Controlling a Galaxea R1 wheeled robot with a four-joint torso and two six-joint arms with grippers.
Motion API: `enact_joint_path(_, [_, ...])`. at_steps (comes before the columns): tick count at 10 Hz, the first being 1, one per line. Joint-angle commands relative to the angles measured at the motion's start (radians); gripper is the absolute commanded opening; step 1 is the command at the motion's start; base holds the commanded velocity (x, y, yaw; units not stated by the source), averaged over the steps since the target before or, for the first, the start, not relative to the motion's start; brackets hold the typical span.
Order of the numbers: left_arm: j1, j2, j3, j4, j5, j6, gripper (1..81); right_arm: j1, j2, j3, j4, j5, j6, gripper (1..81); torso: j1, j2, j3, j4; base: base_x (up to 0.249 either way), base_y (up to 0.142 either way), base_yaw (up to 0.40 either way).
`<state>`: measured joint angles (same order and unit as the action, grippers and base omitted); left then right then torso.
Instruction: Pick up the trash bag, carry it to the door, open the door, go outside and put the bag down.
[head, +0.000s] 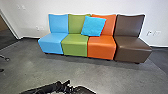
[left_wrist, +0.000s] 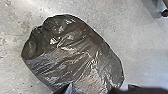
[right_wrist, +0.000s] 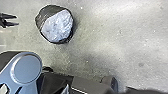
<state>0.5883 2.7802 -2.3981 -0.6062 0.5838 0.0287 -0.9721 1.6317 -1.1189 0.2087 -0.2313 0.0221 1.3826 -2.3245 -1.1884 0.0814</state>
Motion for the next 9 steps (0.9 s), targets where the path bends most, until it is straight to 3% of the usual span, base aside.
enact_joint_path(1, [-0.149, 0.003, 0.002, -0.043, 0.08, 0.002, 81.1, 0.065, -0.037, 0.031, 0.024, -0.06, -0.001, 81.1, 0.064, -0.098, -0.089, 0.0, 0.0, 0.0, 0.0])
enact_joint_path(4, [-0.149, -0.003, 0.0, -0.066, 0.08, 0.002, 81.1, 0.068, -0.014, 0.022, 0.028, -0.06, -0.001, 81.1, 0.116, -0.182, -0.159, 0.0, 0.0, 0.0, 0.0])
enact_joint_path(5, [-0.147, -0.002, 0.0, -0.104, 0.079, 0.002, 81.1, 0.068, -0.007, 0.022, 0.029, -0.059, -0.001, 81.1, 0.138, -0.217, -0.098, 0.0, 0.0, 0.0, 0.0])
enact_joint_path(7, [-0.147, -0.003, 0.0, -0.197, 0.079, 0.002, 81.1, 0.072, -0.007, 0.024, 0.029, -0.059, 0.005, 81.1, 0.173, -0.27, -0.133, 0.0, 0.0, 0.0, 0.0])
enact_joint_path(9, [-0.149, 0.001, 0.0, -0.204, 0.079, 0.002, 81.1, 0.072, -0.007, 0.022, 0.029, -0.059, 0.007, 81.1, 0.212, -0.332, -0.145, 0.0, 0.0, 0.0, 0.0])
